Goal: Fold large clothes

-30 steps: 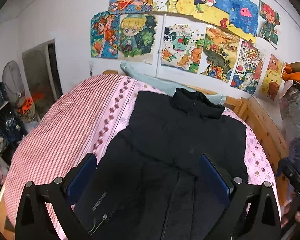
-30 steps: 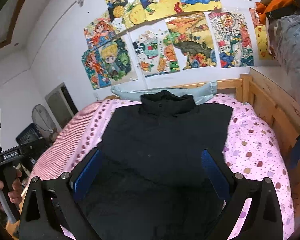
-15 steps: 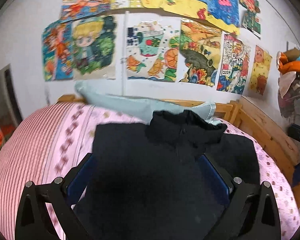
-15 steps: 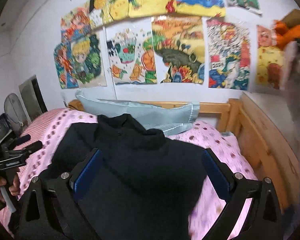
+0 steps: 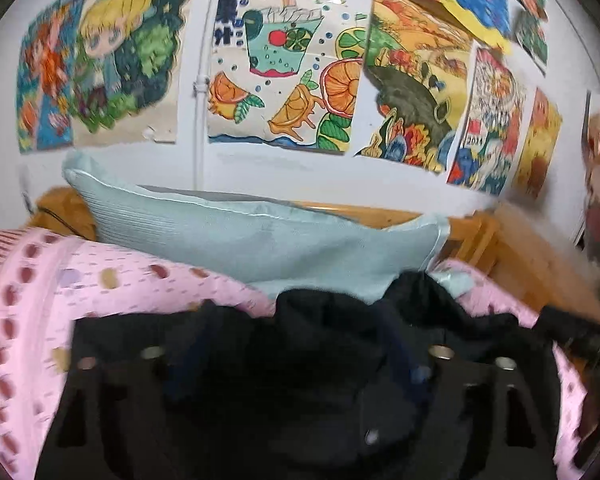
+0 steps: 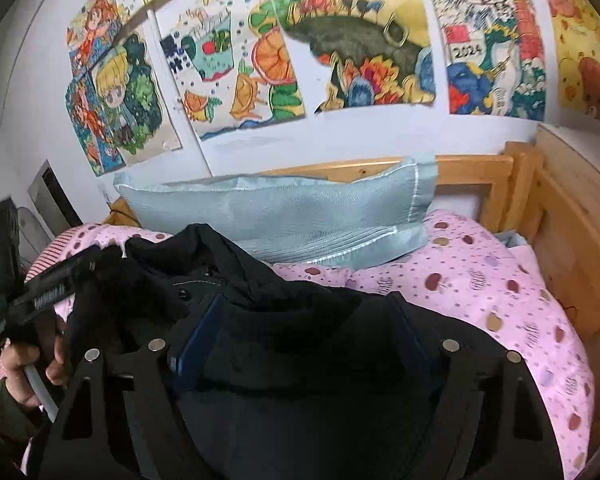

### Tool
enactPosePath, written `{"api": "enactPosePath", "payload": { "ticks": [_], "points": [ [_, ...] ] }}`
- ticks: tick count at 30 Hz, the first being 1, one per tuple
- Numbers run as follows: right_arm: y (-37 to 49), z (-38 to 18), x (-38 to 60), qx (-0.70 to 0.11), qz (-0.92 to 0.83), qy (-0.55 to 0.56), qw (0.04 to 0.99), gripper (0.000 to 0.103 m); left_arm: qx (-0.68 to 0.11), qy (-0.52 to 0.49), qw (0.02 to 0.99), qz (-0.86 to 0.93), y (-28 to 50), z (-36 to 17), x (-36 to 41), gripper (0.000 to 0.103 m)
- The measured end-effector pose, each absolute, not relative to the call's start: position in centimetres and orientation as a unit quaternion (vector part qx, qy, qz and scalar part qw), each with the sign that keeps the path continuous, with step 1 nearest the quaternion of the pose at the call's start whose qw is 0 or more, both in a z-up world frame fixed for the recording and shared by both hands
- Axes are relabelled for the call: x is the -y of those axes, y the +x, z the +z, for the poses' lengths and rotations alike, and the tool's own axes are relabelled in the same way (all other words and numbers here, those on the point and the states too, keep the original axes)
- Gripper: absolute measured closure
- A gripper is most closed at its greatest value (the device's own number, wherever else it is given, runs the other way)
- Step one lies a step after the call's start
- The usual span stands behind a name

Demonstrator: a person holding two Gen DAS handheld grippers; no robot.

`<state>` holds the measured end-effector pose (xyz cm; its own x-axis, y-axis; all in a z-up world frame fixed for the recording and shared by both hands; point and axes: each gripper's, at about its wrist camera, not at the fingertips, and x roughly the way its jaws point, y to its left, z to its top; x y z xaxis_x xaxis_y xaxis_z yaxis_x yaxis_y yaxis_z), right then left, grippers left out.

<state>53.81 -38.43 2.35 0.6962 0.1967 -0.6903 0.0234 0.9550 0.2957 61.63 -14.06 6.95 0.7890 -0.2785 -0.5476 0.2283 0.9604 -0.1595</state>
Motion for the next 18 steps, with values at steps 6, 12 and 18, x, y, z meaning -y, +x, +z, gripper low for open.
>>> {"api": "enactPosePath", "payload": {
  "ticks": [6, 12, 18],
  "points": [
    [56.1, 0.1, 37.1, -0.411, 0.027, 0.132, 0.902, 0.074, -0.317, -0.025, 0.937, -0.144, 63.2, 5.1, 14.9, 0.094],
    [52.4, 1.2, 36.8, -0.355, 0.027, 0.149, 0.923, 0.098, -0.303, -0.059, 0.94, -0.146, 59.4, 5.6, 11.7, 0.098],
    [44.4, 2.7, 37.1, -0.3, 0.061, 0.136, 0.942, 0.099, -0.266, 0.016, 0.951, -0.155, 52.2, 6.3, 10.3, 0.098]
  ]
}}
